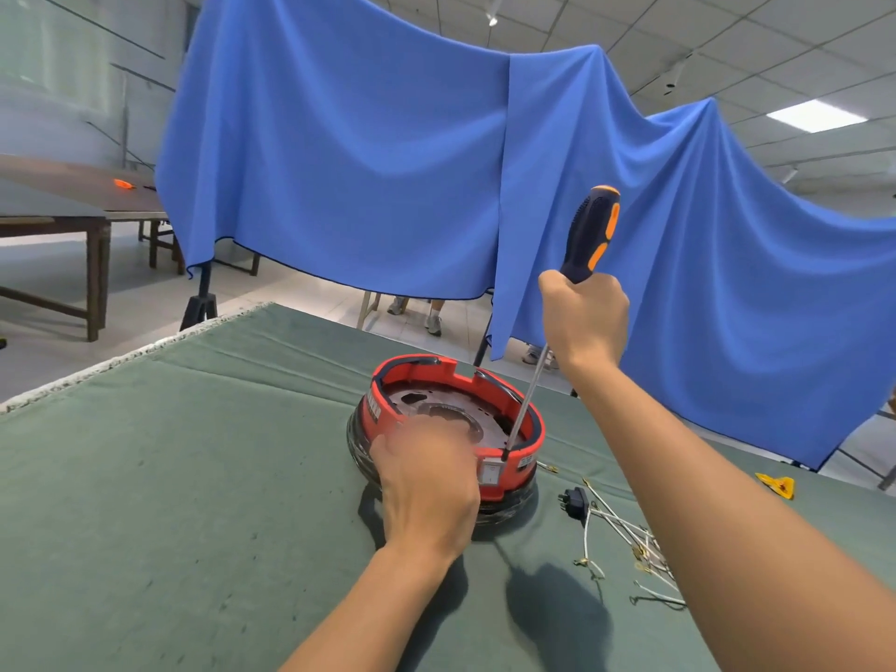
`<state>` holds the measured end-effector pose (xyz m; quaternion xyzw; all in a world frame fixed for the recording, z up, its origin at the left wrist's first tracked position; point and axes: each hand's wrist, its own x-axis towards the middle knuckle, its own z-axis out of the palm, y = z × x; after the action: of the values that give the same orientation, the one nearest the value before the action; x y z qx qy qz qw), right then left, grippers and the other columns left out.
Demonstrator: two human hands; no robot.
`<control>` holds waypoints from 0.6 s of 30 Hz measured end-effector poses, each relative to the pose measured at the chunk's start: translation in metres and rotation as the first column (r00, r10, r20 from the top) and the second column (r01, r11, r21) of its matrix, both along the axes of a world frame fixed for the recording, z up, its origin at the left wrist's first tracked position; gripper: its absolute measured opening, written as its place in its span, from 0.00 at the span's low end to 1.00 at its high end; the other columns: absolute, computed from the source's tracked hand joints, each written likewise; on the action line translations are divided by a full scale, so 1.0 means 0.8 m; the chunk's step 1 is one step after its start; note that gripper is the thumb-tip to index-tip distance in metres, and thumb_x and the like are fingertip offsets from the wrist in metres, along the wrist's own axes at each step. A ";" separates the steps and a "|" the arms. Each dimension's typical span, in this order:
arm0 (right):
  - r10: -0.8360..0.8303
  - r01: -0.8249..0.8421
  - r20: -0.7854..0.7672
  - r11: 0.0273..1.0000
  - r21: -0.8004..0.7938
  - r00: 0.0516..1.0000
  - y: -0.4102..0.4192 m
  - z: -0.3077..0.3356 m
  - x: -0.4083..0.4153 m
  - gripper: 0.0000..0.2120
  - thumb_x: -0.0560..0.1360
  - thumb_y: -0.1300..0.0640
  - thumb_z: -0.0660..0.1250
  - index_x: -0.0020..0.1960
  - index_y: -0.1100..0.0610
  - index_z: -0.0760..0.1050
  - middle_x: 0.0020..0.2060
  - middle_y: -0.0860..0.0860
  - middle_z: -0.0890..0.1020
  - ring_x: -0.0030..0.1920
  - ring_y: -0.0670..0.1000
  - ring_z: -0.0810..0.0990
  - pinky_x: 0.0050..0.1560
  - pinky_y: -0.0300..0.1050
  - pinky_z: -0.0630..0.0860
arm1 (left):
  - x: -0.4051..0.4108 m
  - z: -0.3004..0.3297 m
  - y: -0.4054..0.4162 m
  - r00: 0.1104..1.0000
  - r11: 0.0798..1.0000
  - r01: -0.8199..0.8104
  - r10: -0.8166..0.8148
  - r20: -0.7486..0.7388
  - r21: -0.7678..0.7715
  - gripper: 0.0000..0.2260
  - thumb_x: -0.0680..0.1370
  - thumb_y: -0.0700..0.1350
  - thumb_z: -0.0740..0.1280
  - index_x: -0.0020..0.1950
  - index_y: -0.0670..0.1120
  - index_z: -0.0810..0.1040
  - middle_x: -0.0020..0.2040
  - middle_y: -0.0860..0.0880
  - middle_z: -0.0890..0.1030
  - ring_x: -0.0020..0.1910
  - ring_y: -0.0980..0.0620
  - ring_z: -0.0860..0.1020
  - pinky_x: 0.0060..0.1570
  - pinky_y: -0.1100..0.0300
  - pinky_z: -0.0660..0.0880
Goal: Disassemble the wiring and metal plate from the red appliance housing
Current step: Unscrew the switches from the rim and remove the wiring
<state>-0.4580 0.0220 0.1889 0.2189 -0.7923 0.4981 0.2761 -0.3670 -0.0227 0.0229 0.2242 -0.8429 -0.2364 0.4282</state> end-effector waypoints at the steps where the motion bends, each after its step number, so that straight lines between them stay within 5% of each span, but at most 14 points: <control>1: 0.007 -0.007 -0.040 1.000 -0.011 0.999 0.005 -0.001 0.008 0.17 0.68 0.57 0.63 0.25 0.53 0.58 0.20 0.46 0.63 0.24 0.49 0.61 0.27 0.40 0.57 | 0.000 0.001 -0.002 1.000 1.000 -0.012 0.012 -0.020 0.001 0.21 0.77 0.50 0.45 0.53 0.50 0.78 0.52 0.54 0.77 0.57 0.50 0.73 0.59 0.43 0.63; 8: 0.030 -0.056 -0.152 0.985 -0.166 0.988 0.053 -0.019 0.051 0.16 0.62 0.53 0.61 0.21 0.53 0.57 0.15 0.46 0.63 0.21 0.47 0.61 0.24 0.41 0.58 | -0.002 -0.007 -0.020 0.997 0.998 -0.036 0.032 0.067 0.056 0.14 0.80 0.51 0.54 0.50 0.51 0.79 0.65 0.52 0.72 0.71 0.52 0.58 0.71 0.44 0.49; 14: 0.071 -0.113 -0.179 0.965 -0.236 0.981 0.061 -0.023 0.060 0.15 0.62 0.53 0.60 0.27 0.61 0.59 0.22 0.52 0.64 0.27 0.51 0.65 0.28 0.45 0.62 | 0.002 -0.002 -0.019 1.000 0.997 -0.011 0.010 0.014 0.076 0.13 0.80 0.48 0.57 0.48 0.48 0.81 0.57 0.50 0.76 0.68 0.51 0.62 0.67 0.45 0.58; 18: 0.098 -0.137 -0.187 0.968 -0.208 0.977 0.057 -0.031 0.064 0.14 0.63 0.53 0.61 0.27 0.57 0.57 0.20 0.46 0.60 0.26 0.49 0.59 0.27 0.43 0.60 | 0.004 -0.002 -0.020 1.000 0.997 -0.001 0.001 0.001 0.077 0.13 0.80 0.48 0.58 0.47 0.47 0.81 0.55 0.50 0.76 0.66 0.50 0.64 0.65 0.47 0.60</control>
<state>-0.4067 0.0672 0.1642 0.2766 -0.6904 0.5770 0.3374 -0.3635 -0.0388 0.0210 0.2411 -0.8332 -0.2686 0.4189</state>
